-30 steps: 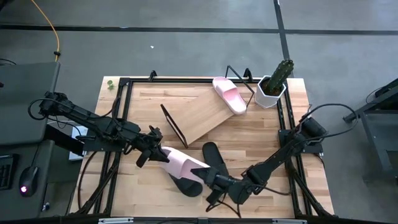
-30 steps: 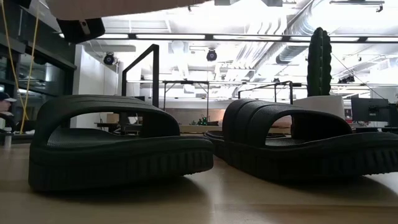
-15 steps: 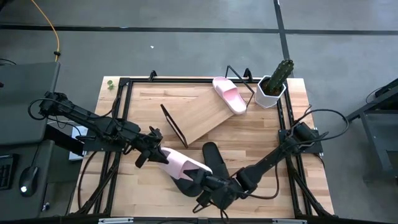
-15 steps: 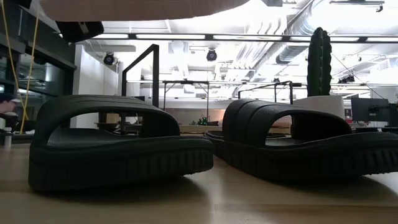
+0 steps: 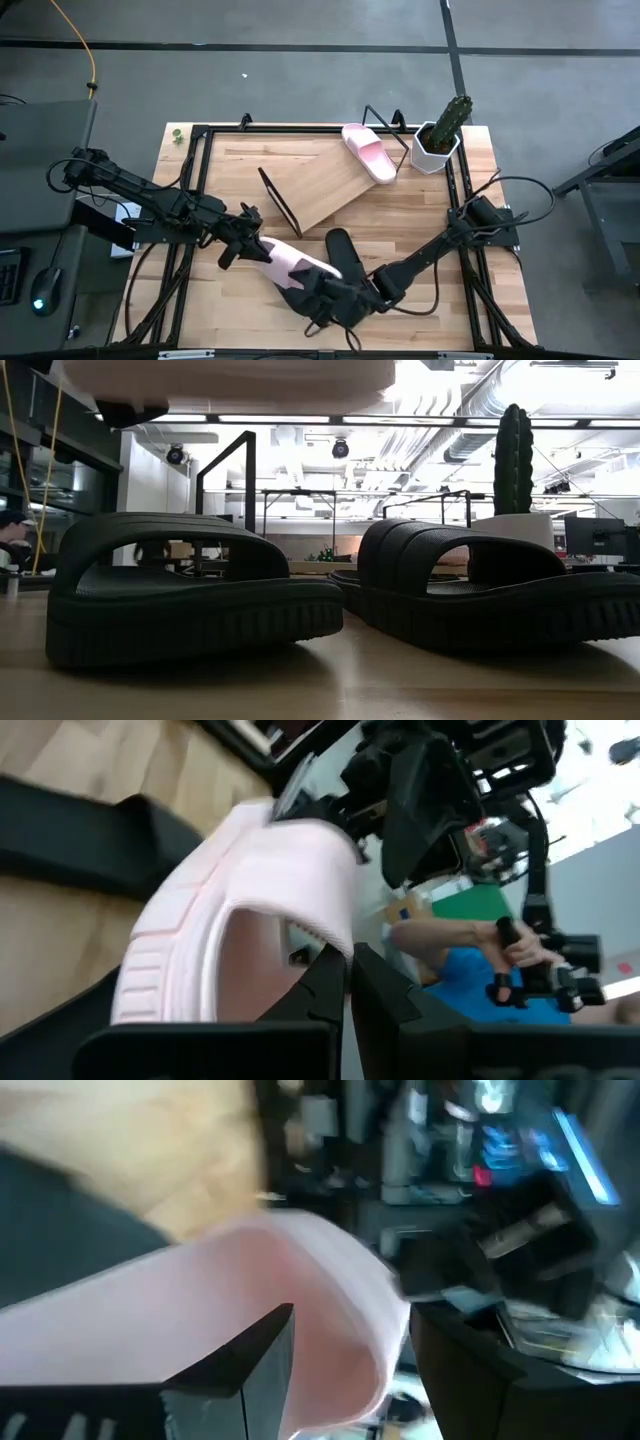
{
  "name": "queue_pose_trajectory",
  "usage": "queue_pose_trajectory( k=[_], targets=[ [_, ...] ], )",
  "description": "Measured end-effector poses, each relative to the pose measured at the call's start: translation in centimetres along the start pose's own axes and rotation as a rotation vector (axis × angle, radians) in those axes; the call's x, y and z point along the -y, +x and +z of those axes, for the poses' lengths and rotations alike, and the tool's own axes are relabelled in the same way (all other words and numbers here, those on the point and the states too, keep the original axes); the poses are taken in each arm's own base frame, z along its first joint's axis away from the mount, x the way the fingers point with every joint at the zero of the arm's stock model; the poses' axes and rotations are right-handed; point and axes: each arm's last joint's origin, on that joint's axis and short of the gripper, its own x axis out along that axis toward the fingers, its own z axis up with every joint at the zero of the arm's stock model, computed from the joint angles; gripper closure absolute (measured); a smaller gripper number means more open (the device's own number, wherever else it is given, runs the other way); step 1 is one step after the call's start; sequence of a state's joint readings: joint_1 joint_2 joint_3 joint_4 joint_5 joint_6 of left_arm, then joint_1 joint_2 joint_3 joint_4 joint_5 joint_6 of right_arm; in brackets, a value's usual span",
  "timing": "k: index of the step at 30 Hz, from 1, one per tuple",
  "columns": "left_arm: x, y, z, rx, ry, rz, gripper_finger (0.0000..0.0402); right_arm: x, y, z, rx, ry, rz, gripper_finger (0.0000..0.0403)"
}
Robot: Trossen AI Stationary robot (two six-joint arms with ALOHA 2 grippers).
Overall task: Pick and place slides into the shelf
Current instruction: Put the pink slide on the shelf
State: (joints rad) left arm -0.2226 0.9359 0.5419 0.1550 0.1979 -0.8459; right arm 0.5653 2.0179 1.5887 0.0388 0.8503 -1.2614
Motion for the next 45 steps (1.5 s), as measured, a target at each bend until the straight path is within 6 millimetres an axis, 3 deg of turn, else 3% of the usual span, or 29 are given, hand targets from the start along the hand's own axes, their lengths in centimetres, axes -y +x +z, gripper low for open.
queue_pose_trajectory(
  k=[20,24,33,45],
  targets=[
    [-0.3,1.4,0.0,-0.019,0.007,-0.035,0.0401,0.8,1.0,-0.8,0.014,0.023,-0.028,0.0220],
    [-0.3,1.4,0.0,-0.019,0.008,-0.036,0.0401,0.8,1.0,-0.7,0.013,0.034,-0.030,0.0255],
    [-0.3,1.4,0.0,-0.016,0.031,-0.039,0.0401,0.8,1.0,-0.7,0.019,0.053,-0.029,0.0394],
    [-0.3,1.4,0.0,-0.011,0.148,-0.028,0.0401,0.9,0.9,-0.7,0.022,0.098,-0.043,0.0400]
  ],
)
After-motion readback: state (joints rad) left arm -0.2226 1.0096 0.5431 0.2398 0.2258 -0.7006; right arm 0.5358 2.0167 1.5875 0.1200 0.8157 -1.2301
